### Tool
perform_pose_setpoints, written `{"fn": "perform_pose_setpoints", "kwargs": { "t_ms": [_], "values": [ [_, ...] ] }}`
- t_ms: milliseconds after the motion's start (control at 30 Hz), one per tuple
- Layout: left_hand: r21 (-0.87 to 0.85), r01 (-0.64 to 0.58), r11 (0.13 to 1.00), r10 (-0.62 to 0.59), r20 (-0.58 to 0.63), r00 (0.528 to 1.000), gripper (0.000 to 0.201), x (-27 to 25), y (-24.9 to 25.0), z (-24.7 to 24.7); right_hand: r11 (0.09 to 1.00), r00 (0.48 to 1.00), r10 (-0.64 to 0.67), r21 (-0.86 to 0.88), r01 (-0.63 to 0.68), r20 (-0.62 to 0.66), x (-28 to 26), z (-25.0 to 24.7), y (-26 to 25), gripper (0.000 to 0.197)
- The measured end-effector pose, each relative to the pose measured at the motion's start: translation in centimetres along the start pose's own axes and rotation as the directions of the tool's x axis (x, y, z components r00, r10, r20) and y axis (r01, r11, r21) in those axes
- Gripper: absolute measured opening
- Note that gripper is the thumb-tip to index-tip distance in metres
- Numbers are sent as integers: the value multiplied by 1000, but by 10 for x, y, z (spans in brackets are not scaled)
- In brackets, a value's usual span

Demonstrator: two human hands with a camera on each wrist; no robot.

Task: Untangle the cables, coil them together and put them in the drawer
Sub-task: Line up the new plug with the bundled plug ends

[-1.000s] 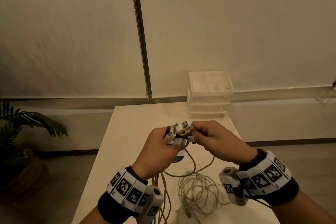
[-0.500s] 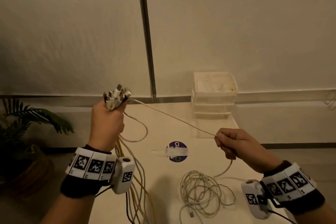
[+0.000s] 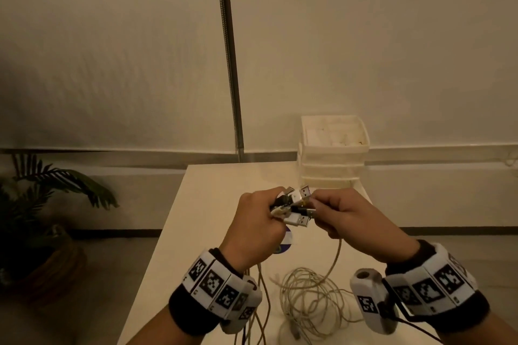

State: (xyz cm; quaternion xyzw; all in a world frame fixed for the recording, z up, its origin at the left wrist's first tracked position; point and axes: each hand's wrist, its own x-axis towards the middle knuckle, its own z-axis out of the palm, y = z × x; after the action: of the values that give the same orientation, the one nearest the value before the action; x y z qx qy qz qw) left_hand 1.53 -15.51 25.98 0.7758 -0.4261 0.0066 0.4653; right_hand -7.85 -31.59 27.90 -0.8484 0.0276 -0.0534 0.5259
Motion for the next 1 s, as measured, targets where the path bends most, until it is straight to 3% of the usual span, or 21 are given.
{"fn": "perform_pose_setpoints", "kwargs": {
  "t_ms": [100,167,233,333,400,500,567,633,700,800,900,1000],
  "values": [
    [9,35,999,-34,-62,997,30,1,-2,-13,999,1000,29,34,-29,-9,-5,1,3,29],
    [1,91,996,-90,-175,980,43,3,-2,-26,993,998,64,98,-62,-17,-9,-2,8,29],
    [-57,167,984,-176,-298,938,45,6,-6,-42,987,995,97,135,-93,-24,-15,-7,17,30],
    [-176,256,951,-309,-462,831,23,12,-29,-73,977,987,151,157,-142,-50,-29,-16,35,34],
    [-171,273,947,-322,-506,800,21,13,-40,-88,970,979,187,170,-171,-79,-40,-23,44,45],
    [-49,240,970,-234,-471,850,18,8,-26,-86,961,972,210,207,-185,-105,-48,-26,48,61],
    [-3,166,986,-152,-421,894,40,4,-13,-75,968,976,191,181,-171,-100,-47,-23,44,50],
    [-14,72,997,-73,-297,952,57,0,-2,-59,975,981,169,159,-154,-91,-43,-19,35,35],
    [-47,-23,999,18,-111,994,62,-2,10,-40,978,986,148,157,-134,-79,-37,-14,25,35],
    [18,-132,991,132,32,991,47,-3,21,-13,967,994,100,238,-89,-35,-26,-6,8,31],
    [21,-112,994,112,-21,993,38,-2,20,-4,938,999,49,344,-48,4,-17,1,-4,41],
    [-43,-19,999,11,-190,982,40,5,13,-19,903,999,47,428,-44,3,-20,-3,-2,35]
  ]
}}
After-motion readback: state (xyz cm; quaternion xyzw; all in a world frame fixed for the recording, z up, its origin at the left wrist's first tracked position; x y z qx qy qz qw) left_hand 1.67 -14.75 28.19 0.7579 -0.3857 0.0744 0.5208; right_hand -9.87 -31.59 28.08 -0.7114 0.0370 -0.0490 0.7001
